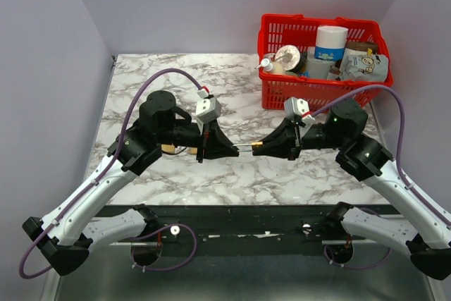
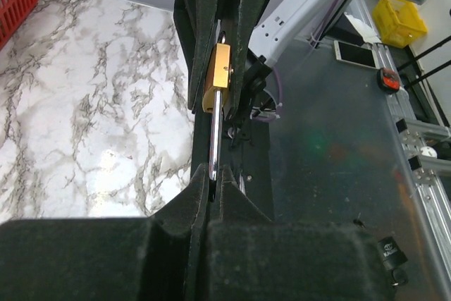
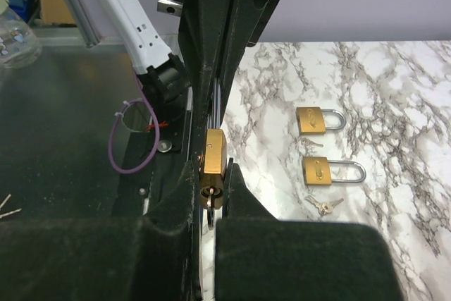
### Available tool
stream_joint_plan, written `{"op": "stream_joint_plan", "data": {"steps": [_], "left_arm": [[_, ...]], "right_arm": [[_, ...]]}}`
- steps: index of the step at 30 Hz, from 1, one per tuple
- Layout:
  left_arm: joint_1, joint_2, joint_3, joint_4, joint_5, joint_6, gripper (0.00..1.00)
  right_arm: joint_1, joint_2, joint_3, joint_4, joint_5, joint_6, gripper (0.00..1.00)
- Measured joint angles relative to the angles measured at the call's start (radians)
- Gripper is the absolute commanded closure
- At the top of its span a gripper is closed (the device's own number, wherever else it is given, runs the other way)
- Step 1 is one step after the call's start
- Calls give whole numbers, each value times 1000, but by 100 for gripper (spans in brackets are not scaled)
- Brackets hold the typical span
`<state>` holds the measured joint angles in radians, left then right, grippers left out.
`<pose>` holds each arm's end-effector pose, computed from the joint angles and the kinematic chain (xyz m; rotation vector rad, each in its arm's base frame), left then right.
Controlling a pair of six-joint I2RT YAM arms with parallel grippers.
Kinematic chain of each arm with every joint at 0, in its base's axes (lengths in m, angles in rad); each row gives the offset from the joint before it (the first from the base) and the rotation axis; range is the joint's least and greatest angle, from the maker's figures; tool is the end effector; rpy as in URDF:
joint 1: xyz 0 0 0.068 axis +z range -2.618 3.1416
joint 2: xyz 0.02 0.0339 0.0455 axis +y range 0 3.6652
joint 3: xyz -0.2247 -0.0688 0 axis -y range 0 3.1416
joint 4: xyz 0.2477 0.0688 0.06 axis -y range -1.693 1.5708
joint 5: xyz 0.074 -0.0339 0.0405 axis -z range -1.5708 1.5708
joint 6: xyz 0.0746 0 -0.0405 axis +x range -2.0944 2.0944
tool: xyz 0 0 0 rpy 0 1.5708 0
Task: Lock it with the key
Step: Lock the lock.
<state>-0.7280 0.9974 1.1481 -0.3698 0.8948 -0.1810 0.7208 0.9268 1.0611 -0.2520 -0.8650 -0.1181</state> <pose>0.1492 -0.2110 0.3725 1.1623 1.5585 -1.4210 0.1459 0.2037 0.3714 -1.2930 1.2339 1.1651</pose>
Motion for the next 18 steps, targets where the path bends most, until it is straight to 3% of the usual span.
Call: {"op": "stream_joint_plan", "data": {"steps": [9, 18], "left_arm": [[-5, -7, -21, 33, 7, -69, 100], [-33, -11, -29, 19, 15, -69, 100]], "right_arm": [[7, 4, -11, 35, -16, 58, 99], [34, 6, -23, 31, -19, -12, 99]]}}
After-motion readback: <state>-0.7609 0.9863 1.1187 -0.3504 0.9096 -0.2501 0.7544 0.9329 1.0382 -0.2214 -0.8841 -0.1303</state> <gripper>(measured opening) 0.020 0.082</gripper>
